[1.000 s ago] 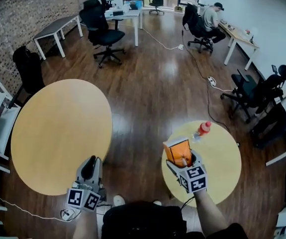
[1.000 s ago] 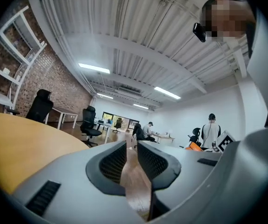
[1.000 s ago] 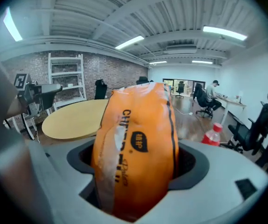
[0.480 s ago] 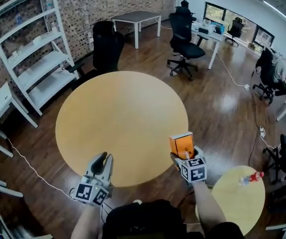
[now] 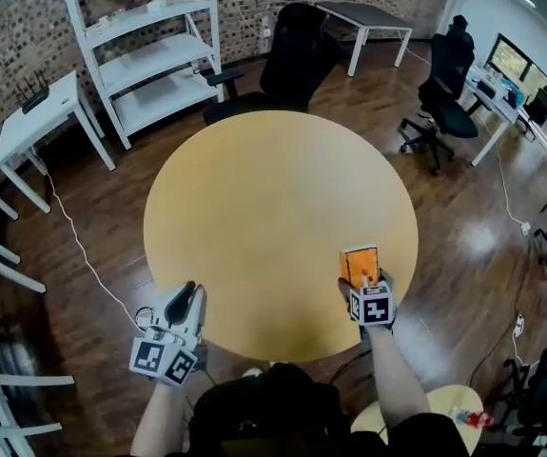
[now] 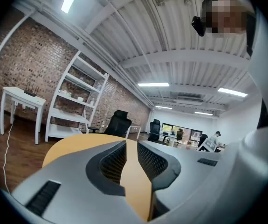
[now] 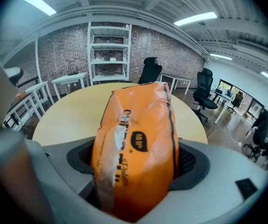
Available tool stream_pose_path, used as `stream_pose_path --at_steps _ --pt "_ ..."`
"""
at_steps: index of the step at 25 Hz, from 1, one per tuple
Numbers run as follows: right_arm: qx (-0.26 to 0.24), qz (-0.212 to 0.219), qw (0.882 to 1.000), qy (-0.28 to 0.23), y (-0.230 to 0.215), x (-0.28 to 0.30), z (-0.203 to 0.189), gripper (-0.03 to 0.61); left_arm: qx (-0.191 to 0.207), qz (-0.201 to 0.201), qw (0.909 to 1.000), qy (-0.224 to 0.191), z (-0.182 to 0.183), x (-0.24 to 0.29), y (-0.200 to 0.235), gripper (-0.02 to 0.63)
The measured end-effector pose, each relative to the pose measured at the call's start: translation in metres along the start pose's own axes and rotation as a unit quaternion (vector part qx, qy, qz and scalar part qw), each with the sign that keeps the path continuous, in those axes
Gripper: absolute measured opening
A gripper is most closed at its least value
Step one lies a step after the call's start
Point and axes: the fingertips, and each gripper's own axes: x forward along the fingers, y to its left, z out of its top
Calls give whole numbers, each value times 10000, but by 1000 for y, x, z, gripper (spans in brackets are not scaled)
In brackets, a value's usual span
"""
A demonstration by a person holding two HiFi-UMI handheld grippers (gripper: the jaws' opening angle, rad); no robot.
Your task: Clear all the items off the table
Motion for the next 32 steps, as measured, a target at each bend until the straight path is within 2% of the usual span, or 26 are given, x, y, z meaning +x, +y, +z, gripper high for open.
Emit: stream_pose_path --at_steps 2,5,7,10,15,21,27,30,32 --pt "-72 0 9997 226 -9 28 1 440 -65 278 9996 23 -2 -2 13 64" --pt "-215 54 9995 202 -15 57 23 440 117 610 9980 106 -5 3 28 64" --pt "-151 133 9986 481 -20 77 11 443 222 739 9968 195 -8 7 34 64" --pt "64 362 9959 824 -19 102 -7 453 213 767 9965 237 -11 17 39 64" --pt "86 370 9977 553 -9 105 14 486 210 684 9971 275 -10 31 40 64" --pt "330 421 9984 -172 -8 77 54 486 304 550 9974 358 -13 46 32 64" --pt "594 639 9920 -917 17 51 83 483 480 137 9981 367 -7 62 19 64" --pt "729 737 9806 -1665 30 17 110 393 469 -54 9986 241 7 63 15 64" --pt "646 725 9743 -2035 34 -8 122 316 473 -157 9987 126 16 64 8 46"
